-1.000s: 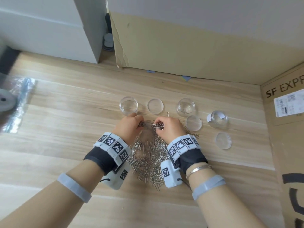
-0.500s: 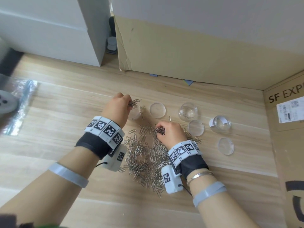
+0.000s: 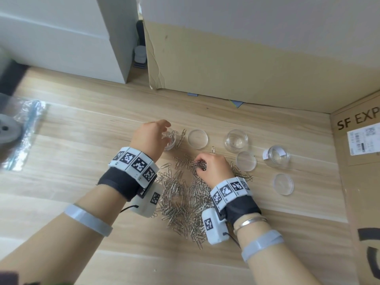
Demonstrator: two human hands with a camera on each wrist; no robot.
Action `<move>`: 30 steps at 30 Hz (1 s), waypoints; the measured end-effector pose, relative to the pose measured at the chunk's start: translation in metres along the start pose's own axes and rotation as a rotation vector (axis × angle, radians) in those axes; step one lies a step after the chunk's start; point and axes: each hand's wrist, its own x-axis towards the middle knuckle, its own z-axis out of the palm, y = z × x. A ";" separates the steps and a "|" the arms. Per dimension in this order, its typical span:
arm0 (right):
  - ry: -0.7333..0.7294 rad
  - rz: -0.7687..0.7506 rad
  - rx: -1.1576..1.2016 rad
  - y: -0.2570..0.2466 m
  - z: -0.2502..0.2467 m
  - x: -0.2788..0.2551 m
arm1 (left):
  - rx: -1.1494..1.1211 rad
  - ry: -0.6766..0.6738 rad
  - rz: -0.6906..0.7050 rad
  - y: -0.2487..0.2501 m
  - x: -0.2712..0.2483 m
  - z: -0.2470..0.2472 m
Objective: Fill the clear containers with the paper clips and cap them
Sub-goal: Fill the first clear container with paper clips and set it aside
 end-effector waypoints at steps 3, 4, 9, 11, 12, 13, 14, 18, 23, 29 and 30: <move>0.005 0.001 0.006 0.000 0.001 0.001 | -0.049 0.096 -0.002 -0.003 -0.002 -0.002; 0.014 0.000 0.016 0.000 0.000 0.001 | -0.052 0.142 0.003 -0.005 -0.002 -0.003; 0.059 -0.022 0.067 -0.005 -0.007 0.003 | 0.060 0.110 -0.015 -0.021 -0.003 0.001; 0.076 -0.032 0.079 -0.012 -0.012 0.006 | 0.077 -0.013 -0.025 -0.027 -0.002 0.008; 0.088 -0.040 0.085 -0.016 -0.014 0.008 | 0.049 -0.051 -0.026 -0.028 -0.002 0.011; 0.101 -0.053 0.091 -0.022 -0.017 0.010 | 0.011 -0.076 -0.027 -0.030 -0.002 0.014; 0.117 -0.070 0.102 -0.027 -0.021 0.012 | -0.023 -0.090 -0.023 -0.031 -0.002 0.016; 0.203 -0.155 0.152 -0.054 -0.033 0.021 | -0.106 -0.072 0.026 -0.035 -0.006 0.020; 0.235 -0.200 0.181 -0.079 -0.031 0.033 | -0.145 -0.094 0.046 -0.038 -0.011 0.015; 0.129 -0.187 0.126 -0.086 -0.015 0.038 | -0.206 -0.148 0.037 -0.048 -0.012 0.015; 0.113 -0.177 0.135 -0.086 -0.013 0.037 | -0.212 -0.146 0.039 -0.050 -0.012 0.015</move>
